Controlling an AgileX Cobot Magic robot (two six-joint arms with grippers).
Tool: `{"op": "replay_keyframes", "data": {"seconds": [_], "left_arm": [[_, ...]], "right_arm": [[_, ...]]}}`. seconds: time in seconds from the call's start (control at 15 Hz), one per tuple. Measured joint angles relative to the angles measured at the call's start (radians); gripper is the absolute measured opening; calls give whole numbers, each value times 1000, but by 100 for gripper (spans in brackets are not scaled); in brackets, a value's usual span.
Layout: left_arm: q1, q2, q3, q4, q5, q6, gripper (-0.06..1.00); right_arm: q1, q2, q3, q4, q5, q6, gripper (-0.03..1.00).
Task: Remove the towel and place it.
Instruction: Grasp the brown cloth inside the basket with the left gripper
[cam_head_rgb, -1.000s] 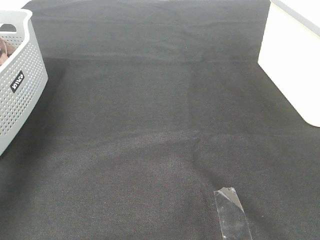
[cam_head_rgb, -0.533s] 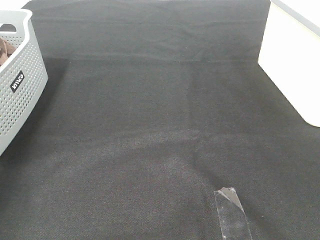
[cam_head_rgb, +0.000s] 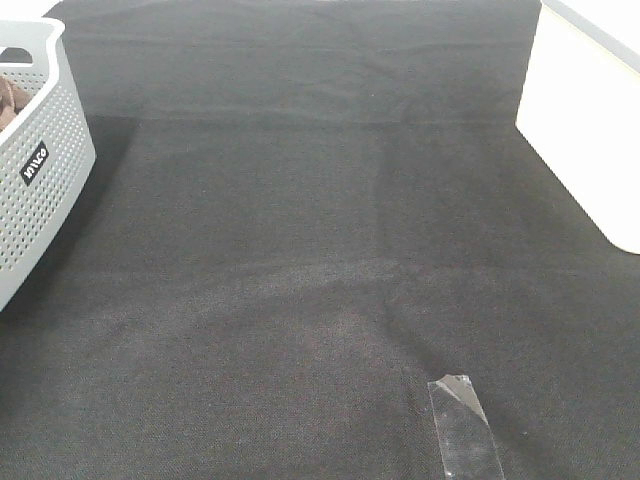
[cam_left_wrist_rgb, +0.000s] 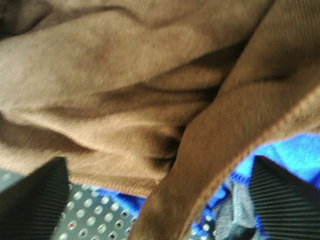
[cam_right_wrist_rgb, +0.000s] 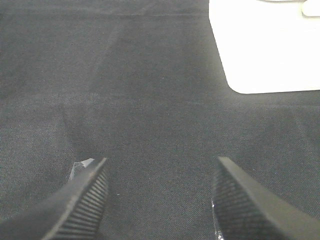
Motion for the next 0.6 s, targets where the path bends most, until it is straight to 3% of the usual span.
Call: {"op": "replay_keyframes", "data": {"seconds": [0.07, 0.13, 0.2, 0.33, 0.6], "left_arm": [[0, 1, -4, -15, 8, 22, 66], [0, 1, -8, -19, 15, 40, 28], [0, 1, -8, -19, 16, 43, 9], [0, 1, -8, -19, 21, 43, 0], [0, 1, -8, -33, 18, -25, 0]], "right_arm": [[0, 0, 0, 0, 0, 0, 56], [0, 0, 0, 0, 0, 0, 56], [0, 0, 0, 0, 0, 0, 56], [0, 0, 0, 0, 0, 0, 56], [0, 0, 0, 0, 0, 0, 56]]}}
